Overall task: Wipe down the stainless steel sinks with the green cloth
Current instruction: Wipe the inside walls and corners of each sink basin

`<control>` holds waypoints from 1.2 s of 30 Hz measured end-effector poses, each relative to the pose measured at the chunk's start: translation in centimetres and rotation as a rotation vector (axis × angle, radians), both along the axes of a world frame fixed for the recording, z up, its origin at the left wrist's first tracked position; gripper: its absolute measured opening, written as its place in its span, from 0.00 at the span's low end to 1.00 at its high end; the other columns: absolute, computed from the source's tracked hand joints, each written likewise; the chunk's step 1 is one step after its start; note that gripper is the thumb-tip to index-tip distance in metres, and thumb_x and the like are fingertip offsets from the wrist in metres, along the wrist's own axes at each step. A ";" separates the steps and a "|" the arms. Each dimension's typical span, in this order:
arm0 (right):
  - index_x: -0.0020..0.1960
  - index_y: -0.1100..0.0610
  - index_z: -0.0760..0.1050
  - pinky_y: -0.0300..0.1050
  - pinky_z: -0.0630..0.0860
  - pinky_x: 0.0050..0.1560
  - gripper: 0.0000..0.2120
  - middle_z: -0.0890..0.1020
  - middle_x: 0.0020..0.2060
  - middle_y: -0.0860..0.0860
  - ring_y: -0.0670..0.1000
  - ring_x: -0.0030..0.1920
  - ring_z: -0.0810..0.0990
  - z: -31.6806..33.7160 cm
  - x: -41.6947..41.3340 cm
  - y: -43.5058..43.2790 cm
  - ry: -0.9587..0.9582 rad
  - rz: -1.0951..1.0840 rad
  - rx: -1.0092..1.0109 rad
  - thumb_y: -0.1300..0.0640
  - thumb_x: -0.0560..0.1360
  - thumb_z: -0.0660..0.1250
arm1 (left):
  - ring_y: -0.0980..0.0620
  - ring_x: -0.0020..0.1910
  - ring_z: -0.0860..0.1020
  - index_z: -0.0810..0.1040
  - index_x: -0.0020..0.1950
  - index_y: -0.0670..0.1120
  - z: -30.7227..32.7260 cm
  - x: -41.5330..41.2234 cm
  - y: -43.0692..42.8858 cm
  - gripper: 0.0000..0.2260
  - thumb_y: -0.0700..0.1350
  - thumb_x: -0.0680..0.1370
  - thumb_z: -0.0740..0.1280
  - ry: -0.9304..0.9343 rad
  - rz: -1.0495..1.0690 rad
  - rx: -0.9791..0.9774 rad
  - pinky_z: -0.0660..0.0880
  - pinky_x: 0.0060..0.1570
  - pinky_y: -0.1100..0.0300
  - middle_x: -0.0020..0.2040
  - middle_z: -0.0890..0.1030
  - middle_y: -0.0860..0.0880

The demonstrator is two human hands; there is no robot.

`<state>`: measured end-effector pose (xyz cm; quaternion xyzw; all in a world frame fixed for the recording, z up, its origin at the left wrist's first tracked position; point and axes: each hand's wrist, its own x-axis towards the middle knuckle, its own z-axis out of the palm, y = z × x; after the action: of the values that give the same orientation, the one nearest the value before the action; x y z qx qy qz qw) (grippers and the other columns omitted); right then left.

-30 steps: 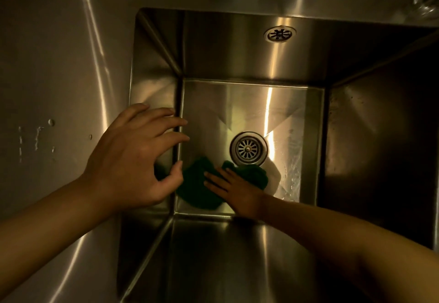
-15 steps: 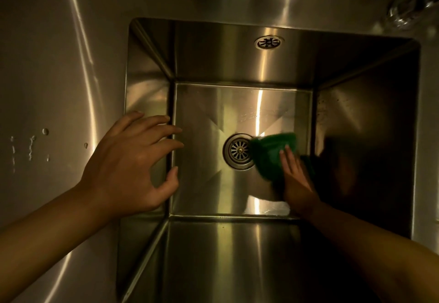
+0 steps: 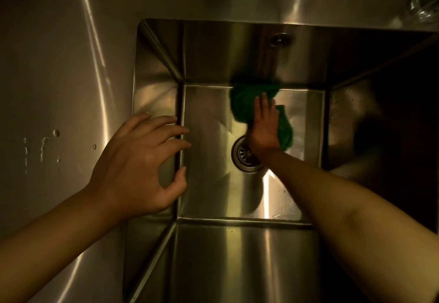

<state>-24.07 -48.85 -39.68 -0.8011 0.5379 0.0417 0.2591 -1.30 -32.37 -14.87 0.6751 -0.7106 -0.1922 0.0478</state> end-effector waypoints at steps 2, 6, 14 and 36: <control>0.83 0.56 0.47 0.61 0.42 0.80 0.42 0.45 0.82 0.56 0.63 0.81 0.42 0.2 2.1 3.2 -0.078 0.129 0.027 0.68 0.75 0.63 | 0.47 0.70 0.76 0.85 0.61 0.48 -0.1 0.0 0.0 0.21 0.56 0.74 0.67 -0.004 0.003 -0.004 0.58 0.77 0.53 0.65 0.83 0.49; 0.83 0.57 0.48 0.64 0.43 0.79 0.40 0.46 0.82 0.57 0.65 0.80 0.40 0.1 5.5 11.2 -0.166 0.472 0.158 0.65 0.76 0.64 | 0.47 0.70 0.76 0.85 0.60 0.47 -0.2 -0.1 0.0 0.20 0.55 0.73 0.67 -0.006 0.003 -0.024 0.57 0.77 0.53 0.65 0.83 0.49; 0.83 0.57 0.44 0.63 0.42 0.79 0.34 0.43 0.82 0.55 0.65 0.80 0.40 0.2 -0.1 17.1 0.064 1.188 0.206 0.59 0.83 0.58 | 0.47 0.67 0.78 0.86 0.59 0.48 -0.3 0.1 0.1 0.19 0.54 0.72 0.70 -0.020 0.002 -0.033 0.60 0.76 0.50 0.63 0.84 0.50; 0.81 0.51 0.60 0.52 0.59 0.79 0.37 0.62 0.79 0.53 0.56 0.78 0.61 24.9 -15.0 12.0 -0.046 0.394 0.449 0.62 0.75 0.71 | 0.42 0.65 0.78 0.85 0.58 0.45 -0.2 -0.6 0.6 0.22 0.57 0.73 0.67 -0.099 0.057 0.012 0.63 0.73 0.47 0.59 0.84 0.44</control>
<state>-39.03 -36.85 -14.81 -0.8135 0.3433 0.1909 0.4289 -1.89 -31.75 -15.11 0.7042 -0.6913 -0.1612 0.0139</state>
